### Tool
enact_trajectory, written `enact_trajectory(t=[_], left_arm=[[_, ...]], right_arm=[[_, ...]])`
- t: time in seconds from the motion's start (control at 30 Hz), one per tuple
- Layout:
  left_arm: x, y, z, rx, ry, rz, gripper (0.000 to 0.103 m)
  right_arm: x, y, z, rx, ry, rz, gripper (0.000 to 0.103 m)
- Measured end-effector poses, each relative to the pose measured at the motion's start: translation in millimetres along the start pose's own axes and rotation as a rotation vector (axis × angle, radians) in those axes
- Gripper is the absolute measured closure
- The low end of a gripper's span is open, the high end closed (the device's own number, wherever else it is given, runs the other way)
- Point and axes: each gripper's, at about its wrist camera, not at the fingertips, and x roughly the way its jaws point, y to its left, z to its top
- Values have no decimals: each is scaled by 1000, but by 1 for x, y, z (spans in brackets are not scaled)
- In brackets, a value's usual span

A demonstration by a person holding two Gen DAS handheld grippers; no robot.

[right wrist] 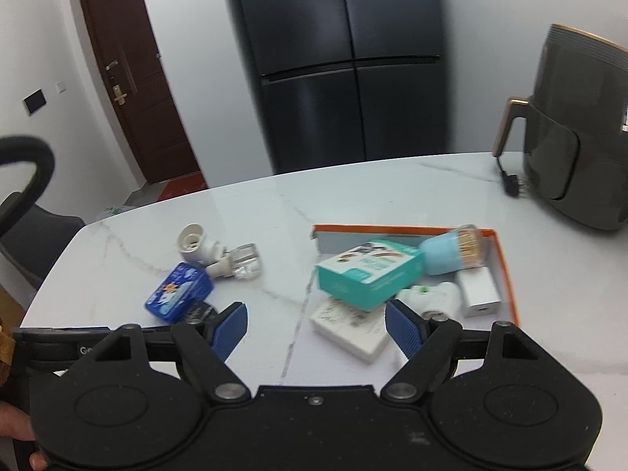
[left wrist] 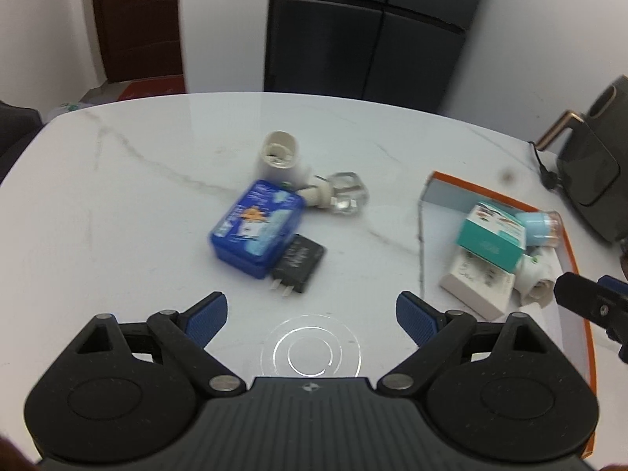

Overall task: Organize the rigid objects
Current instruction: 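Move both grippers back toward the items left on the table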

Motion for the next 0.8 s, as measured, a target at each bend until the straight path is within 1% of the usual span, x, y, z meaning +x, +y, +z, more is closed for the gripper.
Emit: enact_trajectory(t=[0.13, 0.37, 0.8], left_arm=[[-6, 15, -1, -11, -5, 10, 8], [-7, 34, 1, -23, -9, 22, 8], [7, 49, 10, 1, 14, 24, 8]], right_arm=[[3, 17, -2, -16, 7, 16, 11], [9, 35, -3, -28, 17, 28, 11], [24, 48, -6, -10, 39, 17, 11]])
